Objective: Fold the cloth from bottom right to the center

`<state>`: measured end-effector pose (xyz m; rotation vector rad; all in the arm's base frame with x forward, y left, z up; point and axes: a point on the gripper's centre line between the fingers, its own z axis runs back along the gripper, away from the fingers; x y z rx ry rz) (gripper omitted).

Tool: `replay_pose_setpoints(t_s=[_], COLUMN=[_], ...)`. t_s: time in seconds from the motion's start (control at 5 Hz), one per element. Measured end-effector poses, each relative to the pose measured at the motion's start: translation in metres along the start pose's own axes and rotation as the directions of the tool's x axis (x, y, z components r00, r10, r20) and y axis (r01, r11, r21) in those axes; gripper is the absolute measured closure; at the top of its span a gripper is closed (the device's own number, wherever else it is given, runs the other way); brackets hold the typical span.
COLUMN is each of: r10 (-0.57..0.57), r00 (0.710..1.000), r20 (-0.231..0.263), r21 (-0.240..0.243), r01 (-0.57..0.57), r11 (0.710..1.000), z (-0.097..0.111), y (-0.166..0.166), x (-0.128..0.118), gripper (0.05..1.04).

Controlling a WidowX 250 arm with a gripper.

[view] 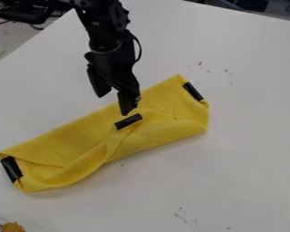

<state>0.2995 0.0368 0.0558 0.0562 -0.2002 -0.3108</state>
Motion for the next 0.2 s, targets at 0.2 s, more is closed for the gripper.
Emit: replay_pose_setpoints(t_s=[0.2], r10=[0.016], r00=[0.999], r20=[-0.041], r21=[-0.005], r01=[-0.017], r11=[1.000], z=[0.0004], y=[-0.0083], x=[-0.0028], gripper=[0.083])
